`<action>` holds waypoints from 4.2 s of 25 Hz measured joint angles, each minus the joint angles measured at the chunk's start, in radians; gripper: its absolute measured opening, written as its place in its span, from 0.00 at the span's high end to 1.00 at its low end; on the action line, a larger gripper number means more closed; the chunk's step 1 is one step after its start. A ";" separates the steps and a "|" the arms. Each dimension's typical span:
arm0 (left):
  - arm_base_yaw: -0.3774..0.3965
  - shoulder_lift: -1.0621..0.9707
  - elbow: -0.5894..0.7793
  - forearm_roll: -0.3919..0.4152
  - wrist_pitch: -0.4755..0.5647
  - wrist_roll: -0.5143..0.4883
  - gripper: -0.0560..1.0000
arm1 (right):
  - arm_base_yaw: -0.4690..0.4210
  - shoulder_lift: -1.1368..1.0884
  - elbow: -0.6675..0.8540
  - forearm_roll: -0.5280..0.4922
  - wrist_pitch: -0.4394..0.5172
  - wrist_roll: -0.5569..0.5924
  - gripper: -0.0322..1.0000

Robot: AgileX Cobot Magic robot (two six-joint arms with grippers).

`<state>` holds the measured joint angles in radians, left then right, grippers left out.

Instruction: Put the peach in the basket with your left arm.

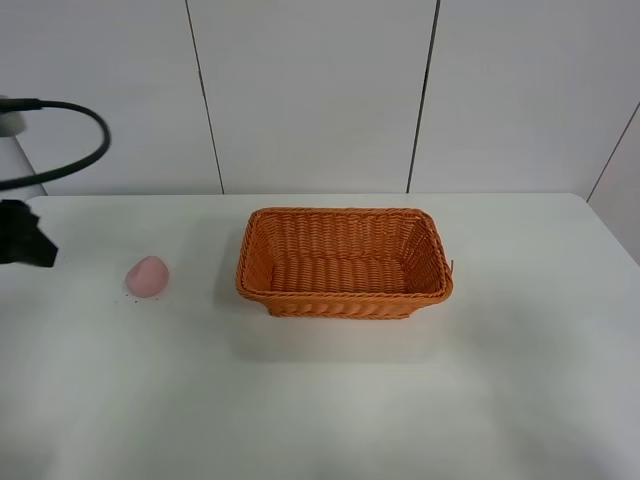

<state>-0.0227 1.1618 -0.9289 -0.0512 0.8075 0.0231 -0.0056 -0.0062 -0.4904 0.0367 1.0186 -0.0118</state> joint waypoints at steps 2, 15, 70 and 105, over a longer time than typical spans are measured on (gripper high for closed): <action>0.000 0.157 -0.074 0.000 -0.029 0.002 0.24 | 0.000 0.000 0.000 0.000 0.000 0.000 0.30; 0.000 0.827 -0.500 -0.003 -0.058 0.003 0.24 | 0.000 0.000 0.000 0.000 0.000 0.000 0.30; -0.579 1.225 -1.144 0.041 0.165 -0.029 0.31 | 0.000 0.000 0.000 0.000 0.000 0.000 0.30; -0.005 1.122 -1.231 0.016 0.360 0.046 0.23 | 0.000 0.000 0.000 0.000 0.000 0.000 0.30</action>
<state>-0.0279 2.2842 -2.1597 -0.0352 1.1673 0.0693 -0.0056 -0.0062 -0.4904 0.0367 1.0186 -0.0118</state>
